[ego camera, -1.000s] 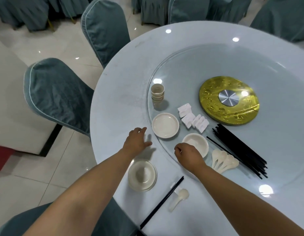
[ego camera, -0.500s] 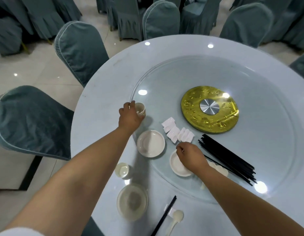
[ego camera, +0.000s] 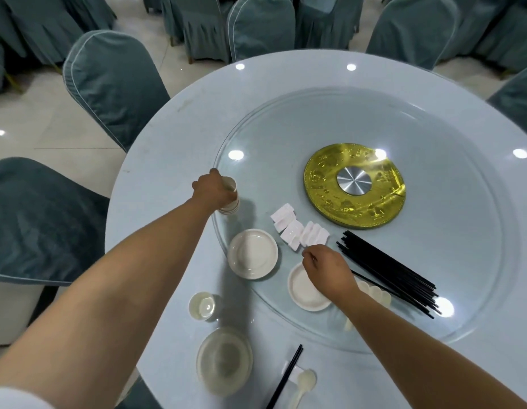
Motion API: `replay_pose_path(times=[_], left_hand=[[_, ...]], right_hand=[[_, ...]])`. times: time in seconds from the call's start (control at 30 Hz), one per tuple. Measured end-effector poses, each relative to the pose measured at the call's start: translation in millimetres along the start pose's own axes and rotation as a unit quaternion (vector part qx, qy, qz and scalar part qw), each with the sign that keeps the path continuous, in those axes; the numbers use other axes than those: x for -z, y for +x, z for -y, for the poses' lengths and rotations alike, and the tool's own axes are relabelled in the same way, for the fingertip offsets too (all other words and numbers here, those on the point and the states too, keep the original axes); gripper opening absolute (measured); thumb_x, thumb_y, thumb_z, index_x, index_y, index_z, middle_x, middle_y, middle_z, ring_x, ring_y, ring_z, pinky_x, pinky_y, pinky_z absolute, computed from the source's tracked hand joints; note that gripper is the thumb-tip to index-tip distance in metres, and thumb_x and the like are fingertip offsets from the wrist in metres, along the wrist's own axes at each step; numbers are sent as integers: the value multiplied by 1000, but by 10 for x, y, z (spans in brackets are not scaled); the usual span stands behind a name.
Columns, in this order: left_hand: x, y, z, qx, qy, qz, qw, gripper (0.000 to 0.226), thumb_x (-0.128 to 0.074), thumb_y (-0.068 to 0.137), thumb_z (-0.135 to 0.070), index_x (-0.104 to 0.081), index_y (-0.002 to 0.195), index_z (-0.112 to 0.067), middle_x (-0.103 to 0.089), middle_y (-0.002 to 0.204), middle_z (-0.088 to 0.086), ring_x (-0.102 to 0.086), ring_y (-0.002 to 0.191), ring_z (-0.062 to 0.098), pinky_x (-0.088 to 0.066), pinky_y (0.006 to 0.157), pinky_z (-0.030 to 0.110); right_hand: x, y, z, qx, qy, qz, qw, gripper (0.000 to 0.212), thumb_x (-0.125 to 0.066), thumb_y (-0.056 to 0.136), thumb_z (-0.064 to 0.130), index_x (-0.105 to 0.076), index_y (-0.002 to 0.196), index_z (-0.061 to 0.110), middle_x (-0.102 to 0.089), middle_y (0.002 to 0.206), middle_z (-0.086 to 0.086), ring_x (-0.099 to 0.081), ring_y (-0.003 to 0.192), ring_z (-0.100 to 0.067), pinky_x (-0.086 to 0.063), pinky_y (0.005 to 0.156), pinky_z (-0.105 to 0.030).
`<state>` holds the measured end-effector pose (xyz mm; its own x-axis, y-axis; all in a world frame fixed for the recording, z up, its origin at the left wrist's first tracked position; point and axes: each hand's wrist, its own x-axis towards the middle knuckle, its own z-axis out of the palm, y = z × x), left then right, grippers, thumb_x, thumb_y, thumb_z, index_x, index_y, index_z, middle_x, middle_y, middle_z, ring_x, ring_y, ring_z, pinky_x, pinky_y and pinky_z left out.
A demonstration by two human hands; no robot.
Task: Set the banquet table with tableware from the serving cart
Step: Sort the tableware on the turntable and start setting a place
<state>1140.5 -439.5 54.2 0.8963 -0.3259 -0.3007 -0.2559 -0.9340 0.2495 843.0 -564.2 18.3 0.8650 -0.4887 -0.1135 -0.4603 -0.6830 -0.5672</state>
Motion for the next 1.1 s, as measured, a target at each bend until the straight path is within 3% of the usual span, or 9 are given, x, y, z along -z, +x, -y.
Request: replay_pose_path(times=[0.2,0.27,0.33,0.47,0.6,0.73,0.87,1.0,1.1], left_hand=[[274,-106,-32,-9,28,-29,999,67,-72,73,-48,-49,123,-10,-60,117,10,-59,107,30,-46,93,36],[394,-262,-63,-29,28,-57,998,64,-71,71,-53,-52,117,-12,-62,111,7,-61,101,28,-45,87,35],[451,-432,-101,-45,16,-70,996,64,-70,71,-56,-53,115,-13,-63,108,6,-60,99,27,-42,83,34],[345,-983,-299,-67,-45,-51,995,73,-71,65,-61,-53,121,-18,-61,115,5,-58,106,28,-46,83,33],[19,-1652,-704,-118,-44,-10,992,75,-72,64,-63,-53,122,-19,-61,117,5,-60,107,26,-49,83,35],[-453,-2270,-1210,-193,-45,37,979,77,-74,62,-65,-55,120,-19,-63,116,3,-61,105,25,-51,88,38],[-1028,-2853,-1651,-251,-41,94,962,80,-78,60,-64,-55,123,-21,-62,119,2,-60,107,22,-50,86,33],[-1593,-3346,-1963,-292,-19,176,940,78,-79,57,-62,-54,120,-23,-60,120,2,-61,105,21,-52,88,35],[-1998,-3638,-2005,-304,35,220,926,89,-75,58,-69,-44,128,-23,-49,125,2,-58,109,24,-52,86,39]], right_hand=[[77,-24,8,3,12,-10,1000,22,-50,96,18,-65,81,12,-64,78,-1,-59,72,-19,-46,65,-35],[161,-83,42,11,28,-23,999,34,-50,94,16,-46,62,26,-47,59,7,-46,56,-9,-34,56,-32],[218,-118,69,14,41,-34,998,43,-50,92,14,-30,57,30,-34,52,7,-37,49,-7,-26,54,-29],[357,-311,17,5,46,-51,998,34,-51,91,18,-40,59,18,-38,51,5,-40,50,-16,-32,52,-34],[559,-607,-227,-96,130,-50,986,26,-51,89,23,-58,67,12,-62,62,-1,-59,63,-24,-47,63,-32],[813,-928,-587,-179,284,-1,942,22,-53,90,28,-70,81,16,-72,77,-6,-69,69,-22,-54,67,-36],[1001,-1347,-1028,-250,423,14,871,21,-51,95,21,-69,97,9,-67,91,-14,-68,70,-25,-52,64,-34],[1092,-1855,-1431,-318,471,51,821,29,-47,95,24,-66,107,6,-69,92,-12,-71,75,-26,-57,73,-38],[999,-2207,-1654,-364,494,66,787,30,-47,94,24,-65,108,5,-68,94,-12,-70,77,-28,-57,82,-42]])
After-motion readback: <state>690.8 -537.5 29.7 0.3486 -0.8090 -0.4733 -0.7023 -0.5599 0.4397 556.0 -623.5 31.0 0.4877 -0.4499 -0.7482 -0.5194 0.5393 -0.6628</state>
